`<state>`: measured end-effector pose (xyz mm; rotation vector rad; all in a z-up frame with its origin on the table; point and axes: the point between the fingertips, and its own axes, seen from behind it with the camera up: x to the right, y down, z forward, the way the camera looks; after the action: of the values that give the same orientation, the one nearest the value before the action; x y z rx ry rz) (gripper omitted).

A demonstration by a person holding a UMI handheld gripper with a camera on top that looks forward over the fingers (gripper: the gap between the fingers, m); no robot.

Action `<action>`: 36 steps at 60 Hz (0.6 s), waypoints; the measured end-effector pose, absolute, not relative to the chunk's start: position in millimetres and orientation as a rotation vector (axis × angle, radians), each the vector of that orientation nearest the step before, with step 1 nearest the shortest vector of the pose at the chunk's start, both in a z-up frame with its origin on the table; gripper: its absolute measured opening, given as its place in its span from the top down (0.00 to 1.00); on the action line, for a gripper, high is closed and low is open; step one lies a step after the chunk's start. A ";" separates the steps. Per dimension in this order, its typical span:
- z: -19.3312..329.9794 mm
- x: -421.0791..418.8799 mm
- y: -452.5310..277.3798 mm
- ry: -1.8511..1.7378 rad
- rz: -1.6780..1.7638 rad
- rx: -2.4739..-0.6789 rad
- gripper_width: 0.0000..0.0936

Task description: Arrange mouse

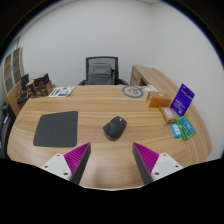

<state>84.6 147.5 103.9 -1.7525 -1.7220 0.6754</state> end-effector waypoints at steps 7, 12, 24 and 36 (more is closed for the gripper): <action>85.2 63.4 140.4 -1.733 0.678 -1.758 0.08; 70.9 48.5 136.1 -1.747 0.685 -1.771 0.08; 40.1 11.6 141.3 -1.766 0.666 -1.773 0.08; 12.5 -14.6 148.2 -1.764 0.656 -1.819 0.08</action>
<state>-14.6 148.2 12.5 -1.8191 -1.7635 0.6562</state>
